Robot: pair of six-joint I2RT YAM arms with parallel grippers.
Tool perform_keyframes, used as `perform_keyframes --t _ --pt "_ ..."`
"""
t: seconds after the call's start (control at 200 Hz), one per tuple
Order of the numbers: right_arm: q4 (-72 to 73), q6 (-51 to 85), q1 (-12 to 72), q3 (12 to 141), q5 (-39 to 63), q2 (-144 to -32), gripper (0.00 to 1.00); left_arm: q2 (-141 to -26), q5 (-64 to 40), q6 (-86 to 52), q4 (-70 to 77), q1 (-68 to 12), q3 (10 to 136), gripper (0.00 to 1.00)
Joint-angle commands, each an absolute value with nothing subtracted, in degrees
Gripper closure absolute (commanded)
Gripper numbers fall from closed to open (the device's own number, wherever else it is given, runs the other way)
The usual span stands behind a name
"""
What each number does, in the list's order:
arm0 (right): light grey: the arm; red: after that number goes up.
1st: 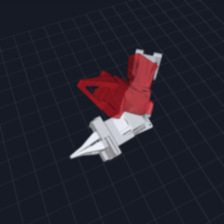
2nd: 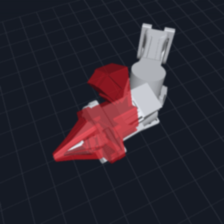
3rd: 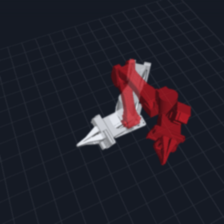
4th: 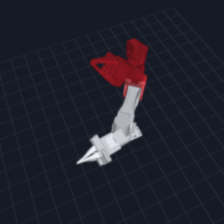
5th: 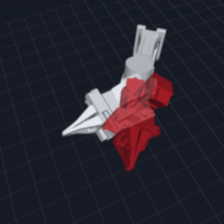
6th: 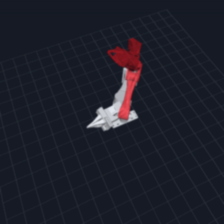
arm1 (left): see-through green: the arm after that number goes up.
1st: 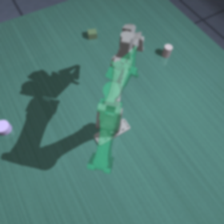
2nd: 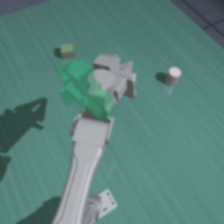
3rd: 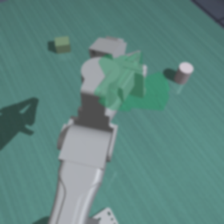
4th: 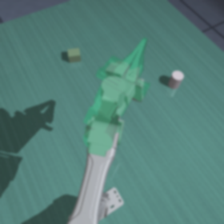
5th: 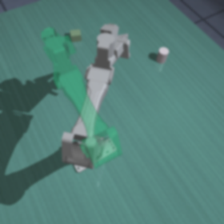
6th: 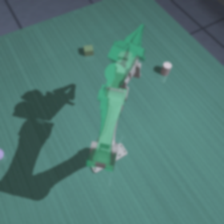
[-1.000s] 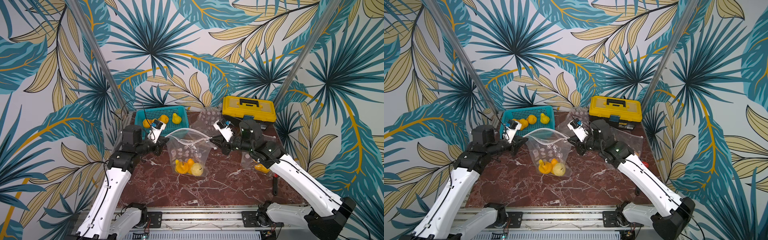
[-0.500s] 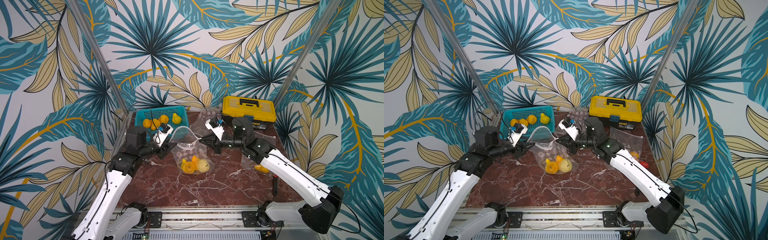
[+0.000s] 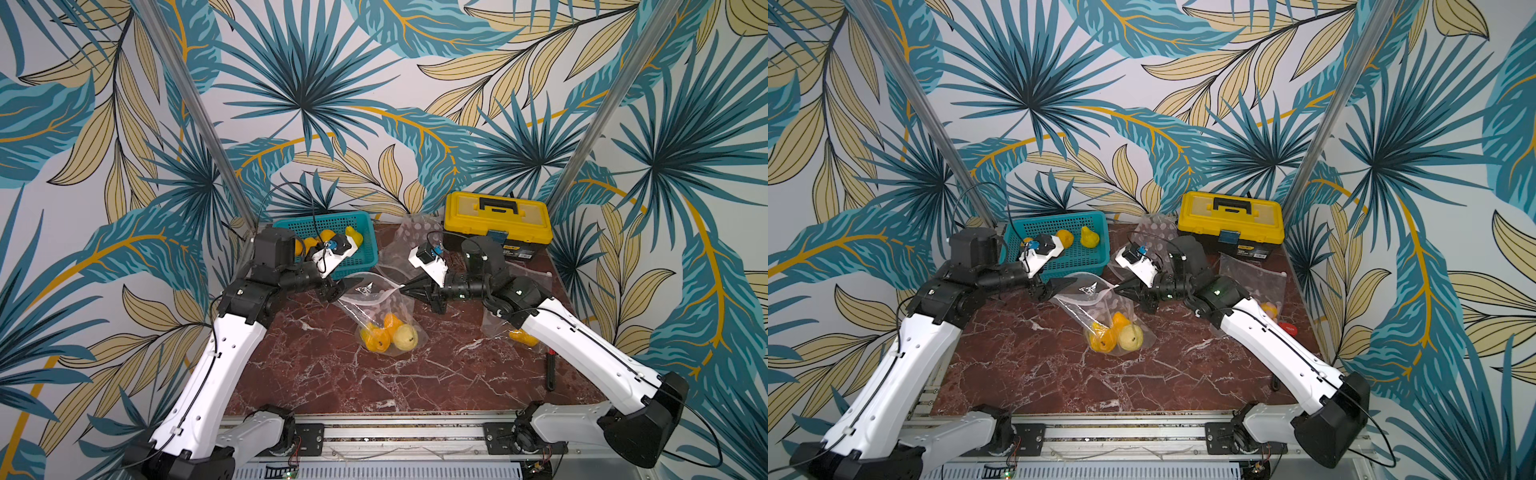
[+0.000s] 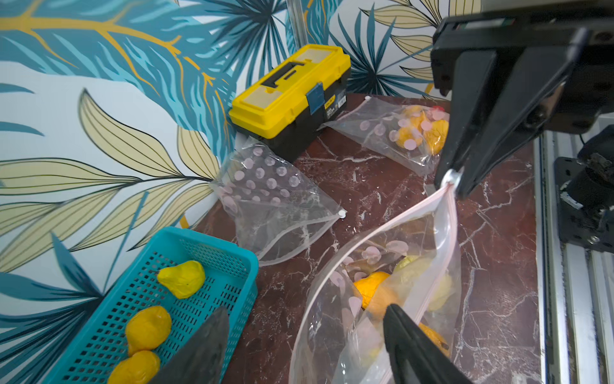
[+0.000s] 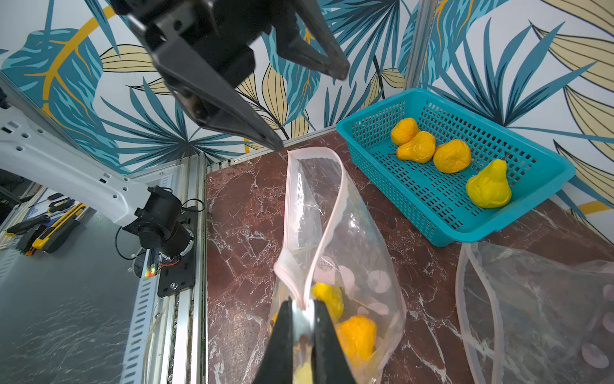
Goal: Open the zip-top bag and take out the pear
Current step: Unzip the zipper on the zipper food storage bag, then open the zipper of the food storage bag at the center of the board.
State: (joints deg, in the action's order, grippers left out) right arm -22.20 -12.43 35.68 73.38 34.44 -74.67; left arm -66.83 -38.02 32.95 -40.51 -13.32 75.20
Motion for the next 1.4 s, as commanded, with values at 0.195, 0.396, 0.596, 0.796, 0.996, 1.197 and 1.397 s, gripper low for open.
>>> perform_keyframes --t 0.195,0.396,0.596,0.796,0.996,1.197,1.397 --pt "-25.03 -13.94 35.93 75.39 34.68 -73.04 1.00 -75.47 -45.57 41.20 -44.62 -14.59 78.39 0.47" --pt "-25.32 -13.26 35.95 74.87 30.87 -71.23 1.00 -75.61 -47.42 41.71 -45.35 -14.51 78.86 0.92" --pt "-25.08 -6.32 35.91 75.56 23.29 -69.25 0.79 -74.31 -46.40 37.00 -45.42 -14.59 78.93 1.00" --pt "-23.89 14.83 37.03 73.61 10.96 -65.75 0.58 -71.77 -43.98 24.50 -45.46 -14.61 79.75 1.00" --pt "-21.22 32.26 44.63 71.03 -0.15 -63.50 0.56 -69.51 -42.18 9.53 -45.26 -14.65 80.81 1.00" --pt "-7.79 48.44 54.26 62.53 -8.25 -66.35 0.54 -69.53 -40.73 -4.83 -44.45 -14.71 78.59 1.00" --pt "6.53 50.93 57.47 56.26 -10.45 -70.20 0.44 -67.36 -39.88 -13.57 -38.51 -14.78 72.64 1.00"
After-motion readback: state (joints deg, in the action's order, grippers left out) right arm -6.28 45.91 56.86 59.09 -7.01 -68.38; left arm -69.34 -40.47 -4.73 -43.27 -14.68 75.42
